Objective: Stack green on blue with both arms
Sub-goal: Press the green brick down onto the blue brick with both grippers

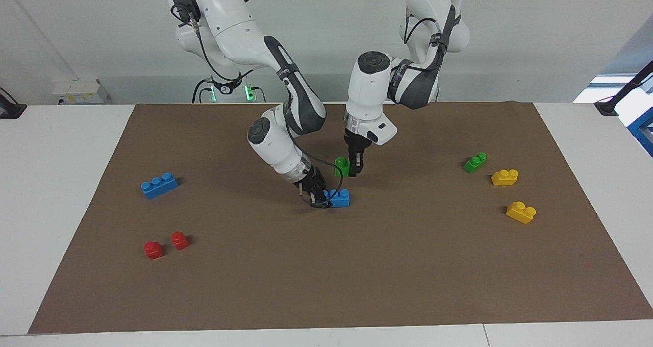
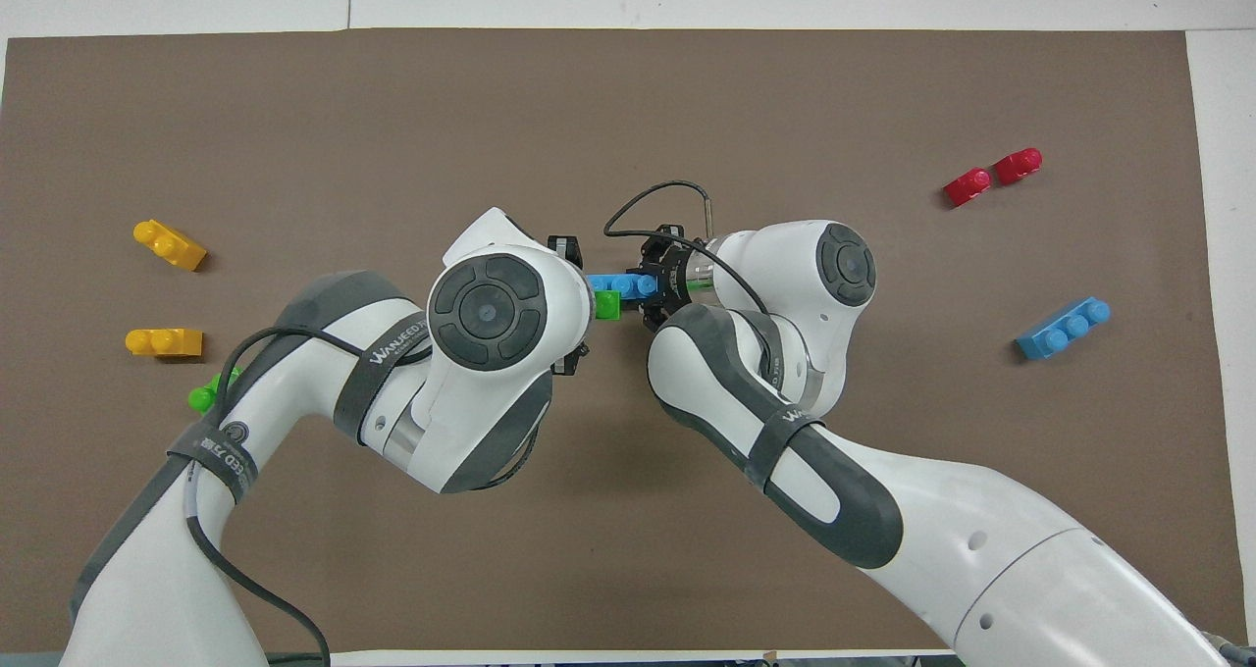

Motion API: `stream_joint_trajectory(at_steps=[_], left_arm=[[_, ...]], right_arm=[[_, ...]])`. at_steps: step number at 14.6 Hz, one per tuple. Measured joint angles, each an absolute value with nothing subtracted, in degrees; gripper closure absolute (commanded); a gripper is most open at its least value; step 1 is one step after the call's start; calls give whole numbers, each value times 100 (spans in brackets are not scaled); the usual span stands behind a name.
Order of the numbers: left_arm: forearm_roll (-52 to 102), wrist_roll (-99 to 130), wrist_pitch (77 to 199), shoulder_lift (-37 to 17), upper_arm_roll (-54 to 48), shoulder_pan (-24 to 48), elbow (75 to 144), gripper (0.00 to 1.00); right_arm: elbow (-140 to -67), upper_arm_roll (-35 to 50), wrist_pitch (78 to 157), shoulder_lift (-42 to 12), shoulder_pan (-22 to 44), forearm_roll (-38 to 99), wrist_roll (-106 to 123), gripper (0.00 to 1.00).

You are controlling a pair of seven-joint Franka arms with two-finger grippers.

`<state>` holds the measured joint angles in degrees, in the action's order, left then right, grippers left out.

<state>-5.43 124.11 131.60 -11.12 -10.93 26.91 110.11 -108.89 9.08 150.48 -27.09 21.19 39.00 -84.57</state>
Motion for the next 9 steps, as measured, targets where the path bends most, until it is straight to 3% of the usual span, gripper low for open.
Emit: stream_joint_trajectory(at_steps=[9], left_arm=[[-1360,13106,13600,-1569,-1094,2762,11065,100]], right_arm=[[-10908,909,15136,-2708,2157,3900,-8457,100]])
